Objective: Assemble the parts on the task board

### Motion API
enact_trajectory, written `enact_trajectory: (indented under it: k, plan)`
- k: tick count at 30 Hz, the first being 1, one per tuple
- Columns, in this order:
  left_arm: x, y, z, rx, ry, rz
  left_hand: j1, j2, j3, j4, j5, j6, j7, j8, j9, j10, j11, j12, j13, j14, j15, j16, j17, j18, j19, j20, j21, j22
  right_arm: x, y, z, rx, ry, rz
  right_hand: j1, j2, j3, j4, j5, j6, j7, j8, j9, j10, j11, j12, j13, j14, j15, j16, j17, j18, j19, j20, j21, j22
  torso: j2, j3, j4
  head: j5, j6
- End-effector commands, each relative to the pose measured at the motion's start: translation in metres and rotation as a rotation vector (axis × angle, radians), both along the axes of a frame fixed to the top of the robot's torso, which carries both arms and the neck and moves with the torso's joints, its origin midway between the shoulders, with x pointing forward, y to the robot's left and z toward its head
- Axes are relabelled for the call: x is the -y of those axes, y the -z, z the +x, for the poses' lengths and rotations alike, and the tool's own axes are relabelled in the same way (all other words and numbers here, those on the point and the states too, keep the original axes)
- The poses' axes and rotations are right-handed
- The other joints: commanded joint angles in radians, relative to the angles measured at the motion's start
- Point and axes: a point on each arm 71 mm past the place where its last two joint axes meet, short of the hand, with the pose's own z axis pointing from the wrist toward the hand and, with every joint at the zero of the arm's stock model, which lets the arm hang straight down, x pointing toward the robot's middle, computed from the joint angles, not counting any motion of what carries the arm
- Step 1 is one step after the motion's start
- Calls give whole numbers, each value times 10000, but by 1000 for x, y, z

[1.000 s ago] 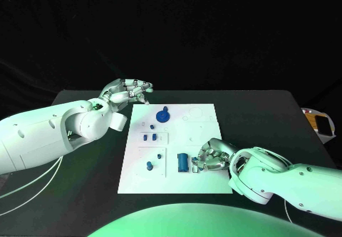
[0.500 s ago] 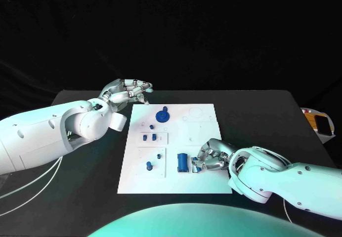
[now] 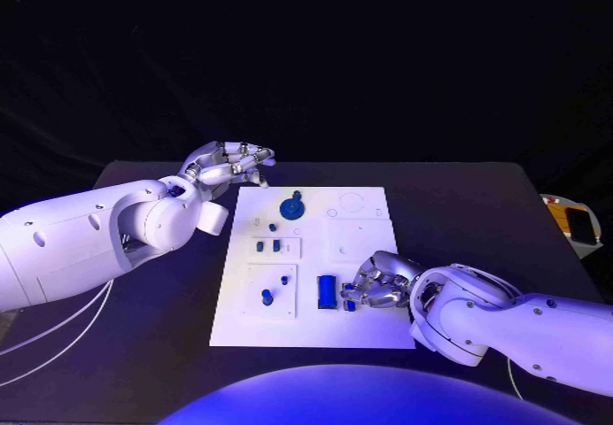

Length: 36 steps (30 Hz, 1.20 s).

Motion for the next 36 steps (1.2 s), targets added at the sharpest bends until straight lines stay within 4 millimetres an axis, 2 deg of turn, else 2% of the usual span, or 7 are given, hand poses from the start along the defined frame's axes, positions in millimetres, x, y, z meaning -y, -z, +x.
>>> enact_trajectory:
  k: [1,4,15,21,28,36]
  plan:
    - [3,-1,-1,21,159,-118,98,19,53,24,36,14,-3,2,-6,6,49,-26,-9,-48,-33,49,-4,126,33,16,-48,-7,-2,1,-1,-30,-276,-123,-81,-37,-128,27,3,19,62,-38,-6,204,-43,-3,1284,890,-67,-36,1955,-124,246,-78,-45,1974,0,0,-5,10,1]
    - [2,-1,-1,18,157,-116,94,16,49,29,34,14,0,4,-7,1,51,-29,-12,-40,-33,62,0,126,40,16,-45,-5,-2,1,-1,-17,-268,-122,-134,-60,-304,135,-156,28,66,-45,2,206,-38,0,1290,889,-62,-38,1950,-121,241,-73,-64,1969,2,5,-2,9,1]
    - [2,-1,-1,7,147,-102,86,17,46,35,34,5,7,0,-11,-3,54,-31,-15,-37,-31,70,3,126,45,16,-43,-4,-2,-1,-1,173,-238,-15,-253,-90,-734,435,-216,31,68,-64,19,197,-34,-18,1286,888,-58,-40,1947,-120,238,-71,-77,1967,4,10,-6,21,1]
    - [2,-1,-1,5,143,-98,86,17,46,35,34,5,7,0,-11,-3,54,-31,-15,-37,-31,70,3,126,45,16,-43,-4,-1,-1,-1,169,-329,-25,-227,-90,-766,445,-207,29,64,-66,22,200,-36,-12,1291,889,-59,-39,1950,-117,235,-71,-89,1964,0,7,-6,17,1]
    - [1,-1,-1,1,124,-86,86,17,46,35,34,5,7,0,-11,-3,54,-31,-15,-37,-31,70,3,126,45,16,-43,-4,2,-1,-3,93,-565,-45,326,-69,-931,287,-139,5,53,-92,42,198,-48,-14,1300,890,-69,-39,1956,-119,237,-79,-84,1967,3,10,-2,35,1]
    - [0,-1,-1,-8,102,-53,83,29,49,41,38,-5,12,-5,-15,-5,57,-32,-18,-35,-29,79,6,125,51,17,-41,-2,4,-2,-5,116,-771,-38,302,-122,-1113,379,-273,17,70,-105,43,201,-34,-9,1307,893,-61,-33,1972,-125,247,-74,-56,1975,-3,13,-5,46,1]
